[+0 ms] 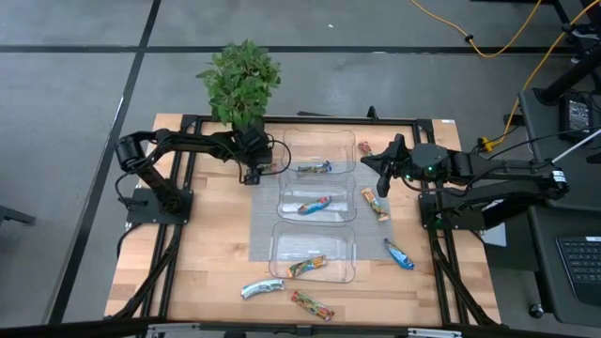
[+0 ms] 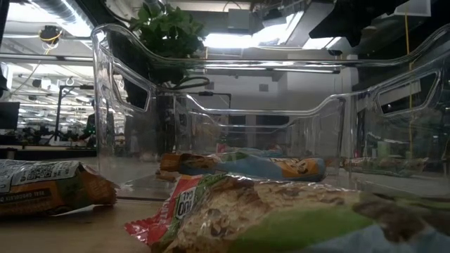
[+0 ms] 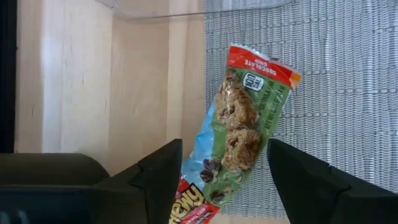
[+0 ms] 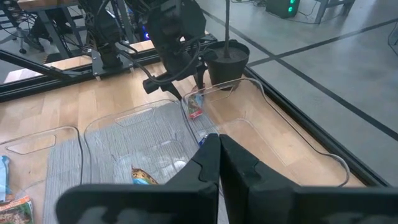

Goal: Pick and place Granola Bars by type
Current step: Put the red granola bar into the middle transparent bin

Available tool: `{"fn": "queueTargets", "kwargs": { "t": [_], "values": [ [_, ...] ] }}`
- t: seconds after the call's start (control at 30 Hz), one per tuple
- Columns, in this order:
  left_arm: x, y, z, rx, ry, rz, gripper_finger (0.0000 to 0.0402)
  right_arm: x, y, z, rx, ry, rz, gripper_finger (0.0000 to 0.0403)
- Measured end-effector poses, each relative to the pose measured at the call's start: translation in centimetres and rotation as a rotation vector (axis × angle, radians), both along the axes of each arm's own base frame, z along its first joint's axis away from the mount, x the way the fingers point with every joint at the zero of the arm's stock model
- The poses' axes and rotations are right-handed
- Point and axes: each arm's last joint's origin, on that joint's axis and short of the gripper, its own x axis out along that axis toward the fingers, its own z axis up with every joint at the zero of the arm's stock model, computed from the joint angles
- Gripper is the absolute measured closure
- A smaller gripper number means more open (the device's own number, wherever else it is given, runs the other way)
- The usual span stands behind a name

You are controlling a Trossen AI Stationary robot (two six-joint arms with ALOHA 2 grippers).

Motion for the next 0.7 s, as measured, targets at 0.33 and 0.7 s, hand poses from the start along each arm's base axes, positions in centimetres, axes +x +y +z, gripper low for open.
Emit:
{"fn": "queueTargets", "kwargs": {
  "t": [0.33, 0.7],
  "values": [
    [0.02, -0.09, -0.58, -0.038, 0.016, -0.017, 0.0180, 0.00, 0.01, 0.00, -0.001, 0.000, 0.001, 0.0395],
    [0.23, -0.08, -0.67, -0.046, -0.004, -0.033, 0.0180, 0.00, 0.00, 0.00, 0.000, 0.000, 0.000, 0.0395]
  ]
}}
